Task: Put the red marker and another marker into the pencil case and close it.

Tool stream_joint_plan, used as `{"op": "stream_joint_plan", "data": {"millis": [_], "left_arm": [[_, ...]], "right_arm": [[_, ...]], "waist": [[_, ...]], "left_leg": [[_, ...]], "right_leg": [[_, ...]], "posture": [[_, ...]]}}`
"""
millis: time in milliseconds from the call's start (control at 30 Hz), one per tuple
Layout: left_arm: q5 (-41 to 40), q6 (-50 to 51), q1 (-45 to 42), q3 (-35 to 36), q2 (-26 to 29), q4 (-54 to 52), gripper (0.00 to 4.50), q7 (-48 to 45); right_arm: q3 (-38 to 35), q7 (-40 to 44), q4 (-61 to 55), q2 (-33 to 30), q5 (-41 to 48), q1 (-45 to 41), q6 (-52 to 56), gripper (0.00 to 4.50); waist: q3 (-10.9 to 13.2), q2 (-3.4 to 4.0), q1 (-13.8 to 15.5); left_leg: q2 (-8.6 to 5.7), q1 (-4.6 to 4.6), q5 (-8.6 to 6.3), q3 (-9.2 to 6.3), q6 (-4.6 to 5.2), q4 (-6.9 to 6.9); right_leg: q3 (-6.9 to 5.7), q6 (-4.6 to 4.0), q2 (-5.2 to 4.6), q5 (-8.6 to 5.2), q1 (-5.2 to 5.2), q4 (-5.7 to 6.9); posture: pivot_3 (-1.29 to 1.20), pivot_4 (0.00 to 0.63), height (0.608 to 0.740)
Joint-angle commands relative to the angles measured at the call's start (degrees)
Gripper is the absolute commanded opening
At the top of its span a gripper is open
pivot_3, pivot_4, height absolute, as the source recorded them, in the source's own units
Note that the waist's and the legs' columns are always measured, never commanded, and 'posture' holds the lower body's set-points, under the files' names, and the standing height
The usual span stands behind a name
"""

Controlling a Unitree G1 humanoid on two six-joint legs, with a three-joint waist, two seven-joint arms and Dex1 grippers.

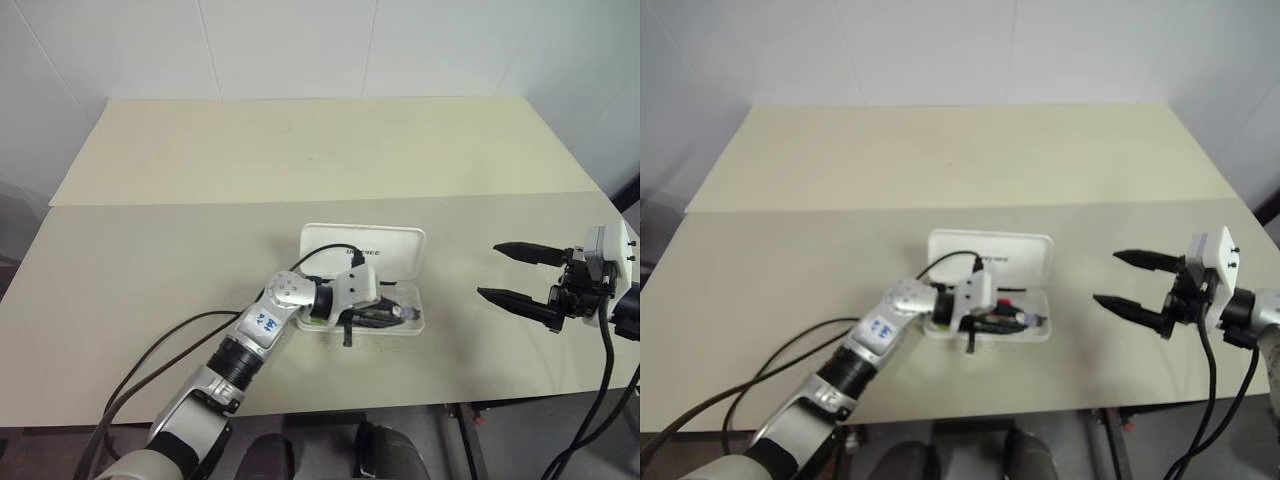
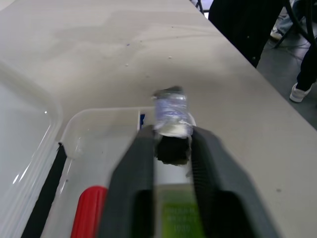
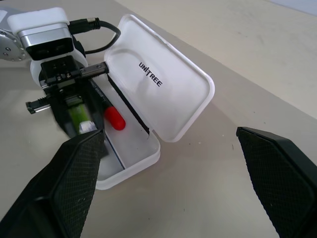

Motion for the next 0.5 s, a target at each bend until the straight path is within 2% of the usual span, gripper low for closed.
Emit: {"op": "stream_joint_plan", "data": {"millis": [33,100,300,500], "left_arm": [[-0.32,-0.28,-1.12,0.87,-0.88,0.31,2.66,0.0],[-1.55,0.75,-1.3,1.71,-1.07,-0.55,3.29,-0.58],[-3.17,1.73,-0.77,3.21,-0.56,-3.83,3.29,-2.31],[-6.77,5.3,2.16,6.76,2.55,-11.5,3.29,-2.47]], "right_arm": [[-1.5,-0.5,-1.86,0.23,1.27,-0.05,-0.12,4.5],[-1.22,-0.5,-1.63,0.35,1.18,-0.33,-0.22,4.5],[-0.01,-0.27,-0.34,0.84,0.64,-1.87,-0.71,4.5],[2.13,0.5,2.06,1.47,-0.16,-4.43,-1.68,4.5]], "waist": [[0.0,0.0,-0.01],[0.0,0.0,-0.02],[0.0,0.0,-0.04],[0.0,0.01,-0.15]], "left_leg": [[0.0,0.0,0.0,0.0,0.0,0.0],[0.0,0.0,0.0,-0.01,0.0,0.0],[0.0,0.0,0.0,-0.02,0.0,0.01],[0.02,0.01,0.0,-0.03,0.0,0.0]], "right_leg": [[0.0,0.0,0.0,0.0,0.0,0.0],[0.0,0.0,0.0,0.0,0.0,0.0],[0.0,0.0,0.0,0.0,0.0,0.01],[0.0,0.0,0.01,0.0,0.0,0.02]], "posture": [[0.0,0.15,0.74],[0.0,0.15,0.74],[0.0,0.15,0.74],[0.0,0.15,0.74]]}}
